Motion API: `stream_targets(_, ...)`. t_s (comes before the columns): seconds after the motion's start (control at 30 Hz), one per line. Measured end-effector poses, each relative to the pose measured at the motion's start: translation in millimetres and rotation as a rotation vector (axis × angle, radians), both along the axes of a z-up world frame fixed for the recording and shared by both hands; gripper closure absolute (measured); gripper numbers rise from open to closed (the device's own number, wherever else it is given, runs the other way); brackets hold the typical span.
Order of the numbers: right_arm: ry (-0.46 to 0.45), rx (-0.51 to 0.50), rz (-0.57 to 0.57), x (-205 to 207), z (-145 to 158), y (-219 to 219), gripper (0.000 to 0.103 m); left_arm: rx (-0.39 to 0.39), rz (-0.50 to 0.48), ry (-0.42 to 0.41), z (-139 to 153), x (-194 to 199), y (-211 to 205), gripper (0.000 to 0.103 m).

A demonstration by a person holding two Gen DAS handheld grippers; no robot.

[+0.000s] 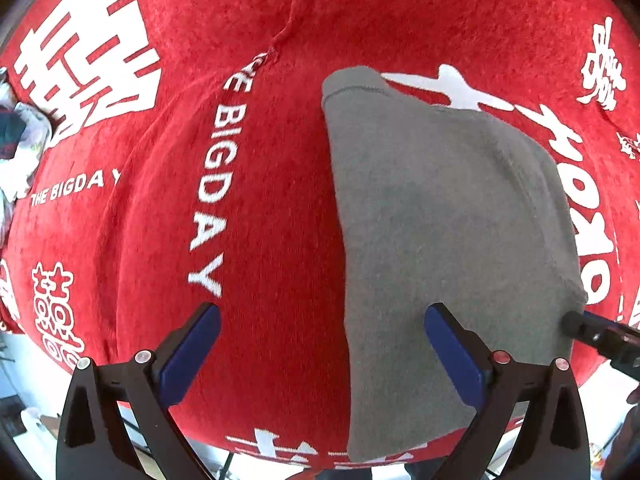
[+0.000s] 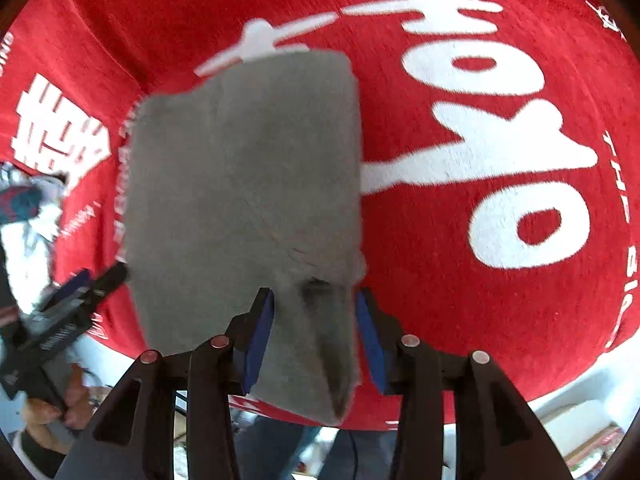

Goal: Fold small clothes

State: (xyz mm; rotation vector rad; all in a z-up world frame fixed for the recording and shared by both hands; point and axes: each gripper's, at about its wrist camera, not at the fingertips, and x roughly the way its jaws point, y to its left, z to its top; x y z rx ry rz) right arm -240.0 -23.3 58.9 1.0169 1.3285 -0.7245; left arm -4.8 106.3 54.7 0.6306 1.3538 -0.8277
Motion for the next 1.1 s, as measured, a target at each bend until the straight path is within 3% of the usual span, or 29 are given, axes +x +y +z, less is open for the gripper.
stream_targets(0.63, 0.04, -0.039, -0.004, -3, 3, 9, 0.053, 0.038, 0.006, 0.01, -1, -1, 13, 0.001)
stream_targets(0.8, -0.06, -0.075, -0.085, -12, 24, 5, 0.053, 0.054, 0.003, 0.02, -8, -3, 18, 0.001)
stream_targets(1.0, -0.21, 0.013, -0.231, -20, 14, -11, 0.053, 0.079, 0.003, 0.037, -23, -6, 26, 0.001)
stream_targets(1.03, -0.229, 0.023, -0.263, -20, 9, -16, 0.054, 0.081, 0.003, 0.037, -24, -7, 27, 0.001)
stream_targets(1.1, -0.218, 0.049, -0.29, -18, -3, -25, 0.081, 0.081, 0.004, 0.039, -25, -7, 27, 0.001)
